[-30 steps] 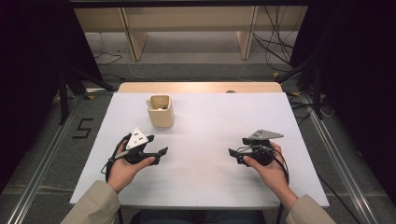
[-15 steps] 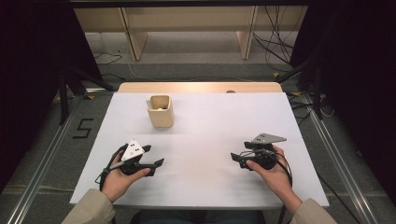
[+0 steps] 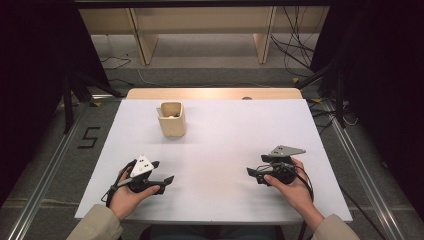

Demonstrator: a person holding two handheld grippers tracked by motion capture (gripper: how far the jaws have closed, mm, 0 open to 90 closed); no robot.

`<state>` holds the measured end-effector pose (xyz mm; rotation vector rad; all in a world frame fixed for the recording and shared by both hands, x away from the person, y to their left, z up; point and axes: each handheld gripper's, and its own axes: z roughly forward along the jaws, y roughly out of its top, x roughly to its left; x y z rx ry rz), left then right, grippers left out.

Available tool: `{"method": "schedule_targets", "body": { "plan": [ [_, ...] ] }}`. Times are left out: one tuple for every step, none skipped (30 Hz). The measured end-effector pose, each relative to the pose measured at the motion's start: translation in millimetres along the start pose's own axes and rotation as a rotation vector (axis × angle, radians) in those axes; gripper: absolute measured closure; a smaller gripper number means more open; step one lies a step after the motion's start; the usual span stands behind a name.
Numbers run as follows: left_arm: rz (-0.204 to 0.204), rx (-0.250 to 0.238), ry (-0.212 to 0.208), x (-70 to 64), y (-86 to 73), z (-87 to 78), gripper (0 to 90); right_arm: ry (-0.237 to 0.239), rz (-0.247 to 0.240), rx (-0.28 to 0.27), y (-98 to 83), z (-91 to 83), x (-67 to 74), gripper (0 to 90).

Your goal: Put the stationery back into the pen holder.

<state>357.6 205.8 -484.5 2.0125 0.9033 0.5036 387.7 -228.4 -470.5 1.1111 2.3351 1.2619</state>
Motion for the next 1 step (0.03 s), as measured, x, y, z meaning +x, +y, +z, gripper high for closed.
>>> {"method": "schedule_targets", "body": {
  "plan": [
    [-0.003,0.001,0.010,1.5,-1.1,0.3,21.7,0.000,0.001,-0.001,-0.3,0.1,-0.3,21.3]
  ]
}}
